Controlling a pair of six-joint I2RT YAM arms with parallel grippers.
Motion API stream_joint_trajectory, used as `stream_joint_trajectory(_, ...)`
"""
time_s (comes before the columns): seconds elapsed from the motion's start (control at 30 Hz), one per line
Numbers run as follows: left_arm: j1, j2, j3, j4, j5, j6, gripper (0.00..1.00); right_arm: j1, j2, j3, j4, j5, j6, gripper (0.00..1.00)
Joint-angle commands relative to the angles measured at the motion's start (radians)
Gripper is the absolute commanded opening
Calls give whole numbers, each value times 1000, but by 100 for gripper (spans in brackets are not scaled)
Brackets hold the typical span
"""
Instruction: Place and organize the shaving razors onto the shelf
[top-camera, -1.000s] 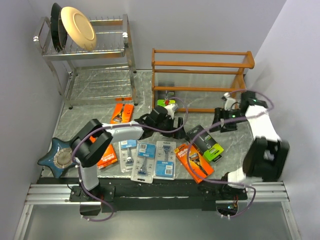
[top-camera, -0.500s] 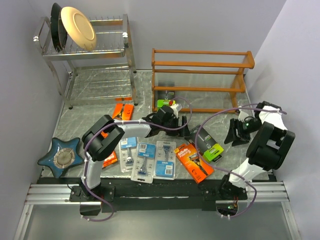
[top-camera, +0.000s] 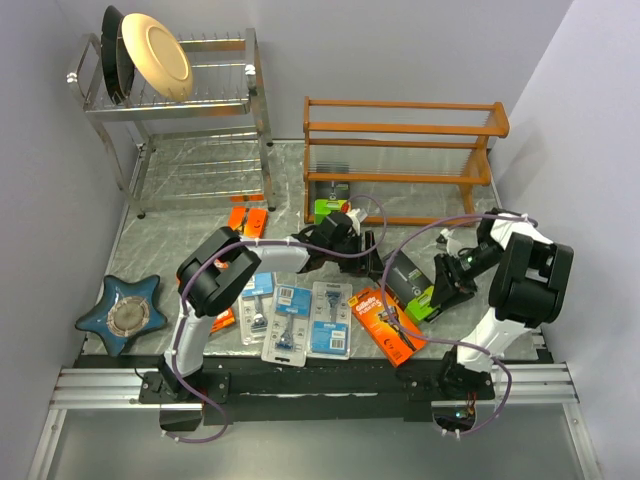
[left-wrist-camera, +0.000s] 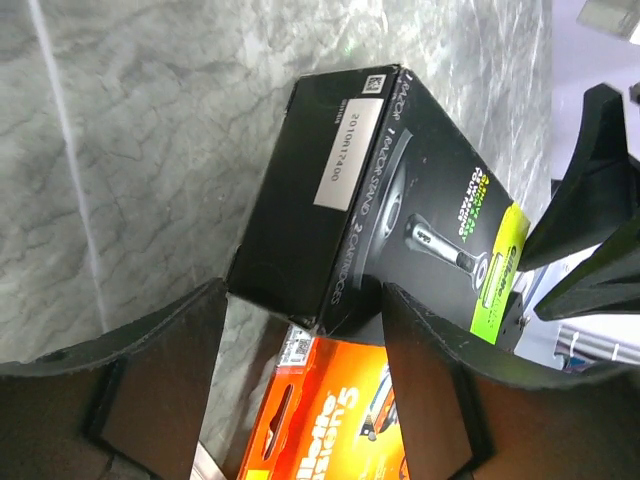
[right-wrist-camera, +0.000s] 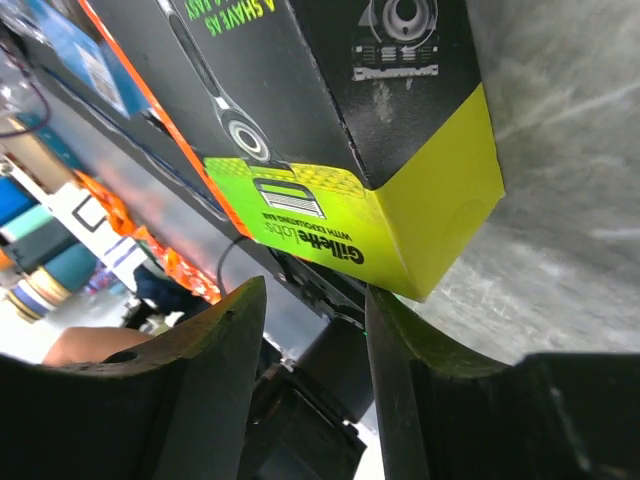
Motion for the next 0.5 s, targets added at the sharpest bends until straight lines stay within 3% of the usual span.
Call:
stream_joint_trajectory(0.0,-4,9,49,-28,-44,-3,68,35,48,114,36,-84,49,51)
stream_joint_trajectory(0.27,24,-14,98,-146,-117,63,75,77,111,217,94,-193,149,52)
stream_joint_trajectory(0.47,82,-38,35,-165,-79,61,70,-23,49,179,91,-80,129,52)
